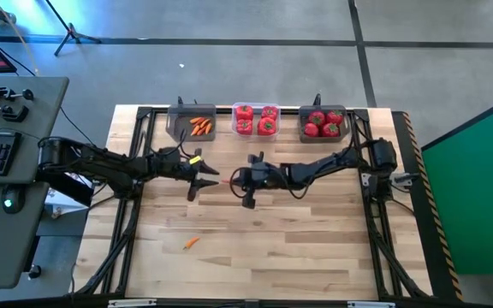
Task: Sort produce into baskets
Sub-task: Put the orange chili pepper into the left black bin
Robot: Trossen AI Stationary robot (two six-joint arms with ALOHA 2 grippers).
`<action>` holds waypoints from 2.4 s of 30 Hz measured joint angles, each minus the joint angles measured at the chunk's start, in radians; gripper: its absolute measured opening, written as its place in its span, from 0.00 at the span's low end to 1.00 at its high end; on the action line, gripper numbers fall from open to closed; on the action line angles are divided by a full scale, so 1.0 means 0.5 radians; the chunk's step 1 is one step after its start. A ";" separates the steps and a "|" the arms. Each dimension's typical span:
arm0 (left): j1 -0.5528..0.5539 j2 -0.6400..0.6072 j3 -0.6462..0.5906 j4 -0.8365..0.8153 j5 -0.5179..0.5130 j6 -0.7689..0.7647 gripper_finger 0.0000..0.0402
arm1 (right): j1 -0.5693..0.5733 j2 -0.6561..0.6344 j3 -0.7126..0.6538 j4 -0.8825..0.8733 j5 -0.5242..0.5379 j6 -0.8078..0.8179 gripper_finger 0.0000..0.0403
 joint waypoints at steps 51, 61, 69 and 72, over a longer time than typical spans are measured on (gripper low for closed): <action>-0.198 0.000 0.256 -0.380 -0.243 -0.164 0.04 | -0.024 -0.002 0.002 0.243 -0.077 -0.121 0.12; 0.065 -0.015 0.256 -0.404 -0.290 -0.198 0.03 | -0.030 -0.002 0.002 0.243 0.194 -0.121 0.46; 0.437 -0.179 0.256 -0.628 -0.661 -0.290 0.03 | -0.073 -0.002 0.002 0.216 0.196 -0.115 0.51; 0.575 -0.253 0.256 -0.688 -0.867 -0.342 0.03 | -0.092 -0.002 0.002 0.210 0.199 -0.105 0.51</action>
